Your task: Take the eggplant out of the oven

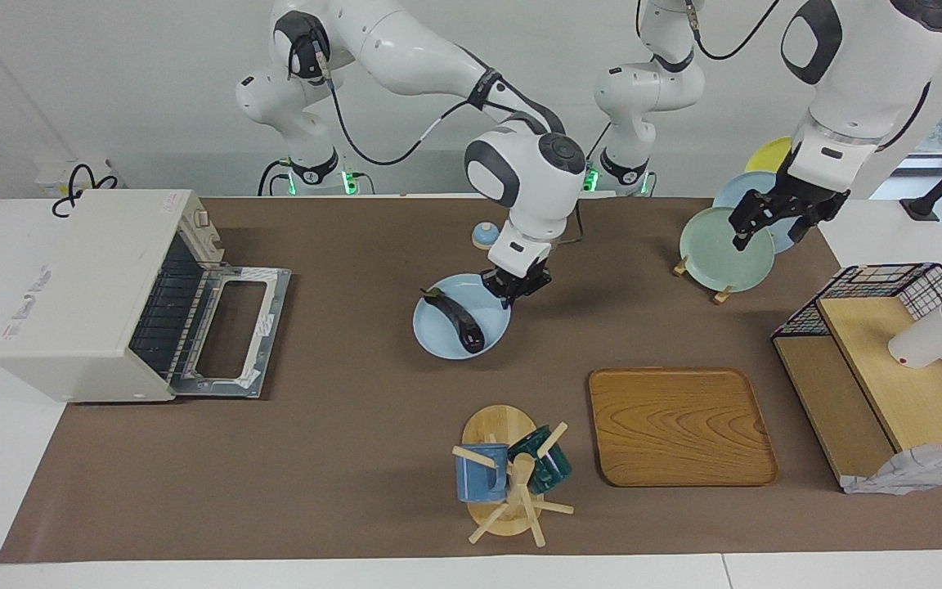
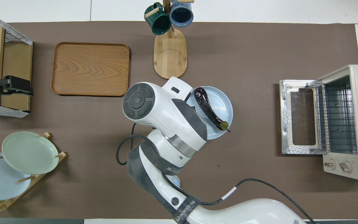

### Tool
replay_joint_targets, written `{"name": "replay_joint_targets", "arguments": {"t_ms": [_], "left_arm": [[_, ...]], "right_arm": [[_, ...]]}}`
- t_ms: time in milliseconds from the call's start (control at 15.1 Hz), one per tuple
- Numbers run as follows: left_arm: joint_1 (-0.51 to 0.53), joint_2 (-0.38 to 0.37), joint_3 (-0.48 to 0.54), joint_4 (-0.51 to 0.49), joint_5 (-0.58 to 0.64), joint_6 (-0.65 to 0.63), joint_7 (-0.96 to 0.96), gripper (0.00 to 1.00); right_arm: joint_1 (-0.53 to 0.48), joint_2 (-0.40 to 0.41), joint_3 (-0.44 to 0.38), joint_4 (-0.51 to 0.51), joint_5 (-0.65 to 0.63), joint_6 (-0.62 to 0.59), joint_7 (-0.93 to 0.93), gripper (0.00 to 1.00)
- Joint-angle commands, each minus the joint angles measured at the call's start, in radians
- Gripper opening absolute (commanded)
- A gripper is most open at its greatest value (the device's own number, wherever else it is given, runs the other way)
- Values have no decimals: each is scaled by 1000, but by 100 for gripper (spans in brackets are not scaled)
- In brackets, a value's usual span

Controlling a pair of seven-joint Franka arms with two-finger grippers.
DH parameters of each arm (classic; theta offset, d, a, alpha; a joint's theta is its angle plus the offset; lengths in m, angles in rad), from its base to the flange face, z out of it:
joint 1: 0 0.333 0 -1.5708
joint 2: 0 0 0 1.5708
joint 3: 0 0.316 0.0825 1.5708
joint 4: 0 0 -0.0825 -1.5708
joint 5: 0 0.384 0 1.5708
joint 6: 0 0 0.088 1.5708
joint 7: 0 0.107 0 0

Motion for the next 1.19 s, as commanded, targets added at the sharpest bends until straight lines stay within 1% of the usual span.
{"name": "replay_joint_targets", "arguments": {"t_ms": [0, 132, 199, 265, 331, 397, 596, 662, 728, 794, 860, 926, 993, 1059, 1125], "left_arm": [[17, -3, -7, -13, -10, 34, -1, 100], [17, -1, -7, -13, -10, 36, -3, 100], [15, -1, -7, -13, -10, 36, -9, 100], [15, -1, -7, -13, -10, 39, -20, 100], [14, -1, -7, -13, -10, 40, -20, 100], [14, -1, -7, -13, -10, 42, -26, 100], [3, 2, -9, -13, -10, 43, -55, 100], [0, 11, -9, -13, -10, 54, -72, 100], [-7, 17, -13, -11, -10, 59, -92, 100], [-18, 20, -13, -11, -10, 62, -110, 100], [-33, 22, -13, -13, -10, 68, -130, 100], [-49, 25, -13, -13, -10, 69, -147, 100], [-72, 39, -15, -13, -10, 69, -173, 100], [-102, 43, -13, -14, -10, 69, -213, 100], [-139, 55, -13, -16, -10, 76, -275, 100]], "right_arm": [[6, 1, 7, -63, 26, 104, 44, 0], [15, -1, 7, -118, 32, 194, 116, 0], [12, 1, 7, -129, 82, 224, 186, 0], [6, 1, 7, -131, 127, 229, 222, 10], [6, -1, 6, -126, 135, 222, 224, 23], [12, -1, 6, -121, 135, 224, 227, 31], [-4, -13, 2, -89, 112, 184, 224, 33], [-14, -24, -8, -74, 107, 139, 225, 30], [-20, -43, -13, -65, 71, 93, 221, 26], [-46, -74, -23, -66, 14, 62, 213, 18], [-81, -100, -21, -78, -1, 29, 172, 11], [-115, -126, -24, -84, -14, -42, 87, 0], [-145, -145, -28, -95, -17, -116, 21, 0], [-184, -166, -30, -114, -18, -151, -4, 0], [-233, -189, -28, -158, -20, -166, -5, 0]]}}
